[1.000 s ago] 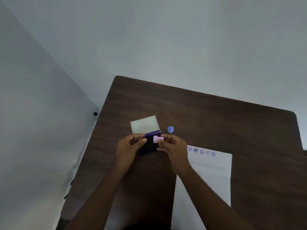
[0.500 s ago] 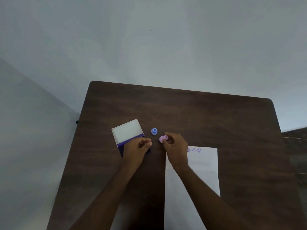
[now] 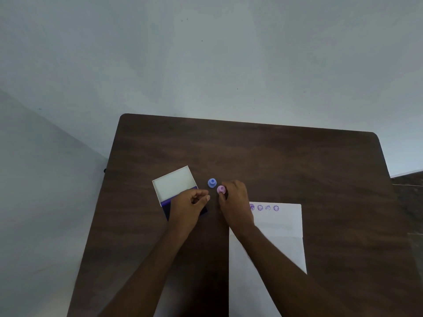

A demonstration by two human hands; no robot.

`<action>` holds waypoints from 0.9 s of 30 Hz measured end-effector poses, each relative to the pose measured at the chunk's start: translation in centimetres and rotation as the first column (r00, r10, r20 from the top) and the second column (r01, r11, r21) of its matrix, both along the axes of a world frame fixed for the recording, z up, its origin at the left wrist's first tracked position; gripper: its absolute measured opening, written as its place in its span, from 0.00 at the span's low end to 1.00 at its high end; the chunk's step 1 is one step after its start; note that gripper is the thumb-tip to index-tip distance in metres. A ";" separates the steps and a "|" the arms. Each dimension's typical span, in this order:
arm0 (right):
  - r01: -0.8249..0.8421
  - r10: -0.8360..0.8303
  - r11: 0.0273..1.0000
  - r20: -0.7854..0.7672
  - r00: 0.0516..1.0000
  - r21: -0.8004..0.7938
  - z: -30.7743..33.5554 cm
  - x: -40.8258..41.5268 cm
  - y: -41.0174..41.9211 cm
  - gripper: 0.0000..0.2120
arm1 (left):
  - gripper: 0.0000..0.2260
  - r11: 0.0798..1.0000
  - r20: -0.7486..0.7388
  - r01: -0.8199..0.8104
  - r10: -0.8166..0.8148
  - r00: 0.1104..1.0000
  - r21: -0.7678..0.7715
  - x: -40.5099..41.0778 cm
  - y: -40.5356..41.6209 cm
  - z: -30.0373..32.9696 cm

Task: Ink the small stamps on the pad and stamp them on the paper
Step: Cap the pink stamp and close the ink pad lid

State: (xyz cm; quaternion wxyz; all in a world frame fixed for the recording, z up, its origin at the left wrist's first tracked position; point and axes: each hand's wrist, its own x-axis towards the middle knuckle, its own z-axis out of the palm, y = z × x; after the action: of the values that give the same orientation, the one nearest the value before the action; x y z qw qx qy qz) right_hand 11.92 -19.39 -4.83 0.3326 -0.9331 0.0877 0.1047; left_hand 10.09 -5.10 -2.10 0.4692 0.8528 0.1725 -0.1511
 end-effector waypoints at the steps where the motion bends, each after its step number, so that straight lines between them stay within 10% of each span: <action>1: -0.003 0.003 1.000 0.001 1.000 -0.010 0.0 0.1 0.1 0.10 | 0.10 1.000 -0.004 -0.002 0.002 1.000 -0.003 0.0 0.1 0.0; 15: -0.072 0.072 0.997 0.031 0.997 -0.018 0.0 0.3 -0.2 0.15 | 0.11 0.999 -0.006 -0.028 0.028 1.000 -0.014 0.0 0.1 -0.4; 22: -0.119 0.102 0.992 0.292 0.951 0.043 2.0 -0.2 1.3 0.17 | 0.07 0.993 0.059 -0.112 0.114 0.992 -0.037 -0.5 2.3 -0.1; 27: -0.281 0.280 0.959 0.034 0.959 0.024 2.7 0.7 5.1 0.22 | 0.05 0.956 0.063 -0.285 0.290 0.955 -0.073 -1.8 4.7 0.2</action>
State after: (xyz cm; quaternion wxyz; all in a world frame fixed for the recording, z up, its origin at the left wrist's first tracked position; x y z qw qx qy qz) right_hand 12.64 -14.34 -2.08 0.3292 -0.9327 -0.0521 0.1378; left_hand 8.32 -0.38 -1.85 0.5188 0.8084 0.2726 -0.0554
